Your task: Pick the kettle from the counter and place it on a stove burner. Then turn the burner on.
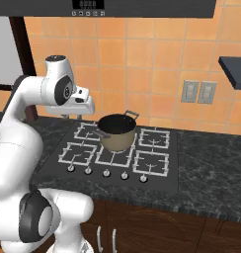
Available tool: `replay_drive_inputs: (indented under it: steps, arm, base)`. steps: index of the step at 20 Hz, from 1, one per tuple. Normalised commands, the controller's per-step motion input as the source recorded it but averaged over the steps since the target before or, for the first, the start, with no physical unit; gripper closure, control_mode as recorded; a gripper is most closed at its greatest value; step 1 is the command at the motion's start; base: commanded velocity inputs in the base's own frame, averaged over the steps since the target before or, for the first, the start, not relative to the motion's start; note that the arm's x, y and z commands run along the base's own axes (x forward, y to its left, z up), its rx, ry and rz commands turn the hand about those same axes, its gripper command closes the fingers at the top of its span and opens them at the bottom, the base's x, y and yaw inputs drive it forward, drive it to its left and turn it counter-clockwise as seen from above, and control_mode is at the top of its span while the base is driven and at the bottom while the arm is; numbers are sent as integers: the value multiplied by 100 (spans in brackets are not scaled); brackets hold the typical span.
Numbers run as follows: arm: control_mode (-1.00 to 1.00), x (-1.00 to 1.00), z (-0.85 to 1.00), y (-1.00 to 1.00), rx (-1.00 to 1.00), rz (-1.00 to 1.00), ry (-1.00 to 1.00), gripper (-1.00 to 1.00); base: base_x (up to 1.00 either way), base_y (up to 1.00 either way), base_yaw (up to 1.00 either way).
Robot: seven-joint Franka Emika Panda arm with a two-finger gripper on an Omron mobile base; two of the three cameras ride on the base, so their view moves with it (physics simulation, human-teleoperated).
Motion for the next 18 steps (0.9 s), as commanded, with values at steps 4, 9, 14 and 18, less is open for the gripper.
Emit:
replay_drive_inputs:
  steps: [4,9,14,18]
  arm:
    - [-100,-7,-12,37,-6,0,-4,-100]
    - [-100,-24,-33,95,-4,0,0,-100]
    - [-100,0,-42,100,0,28,-1,-100]
    - [-100,0,-12,100,-4,47,5,-100]
  base:
    - [0,0,0]
    - [0,0,0]
    - [0,0,0]
    - [0,0,0]
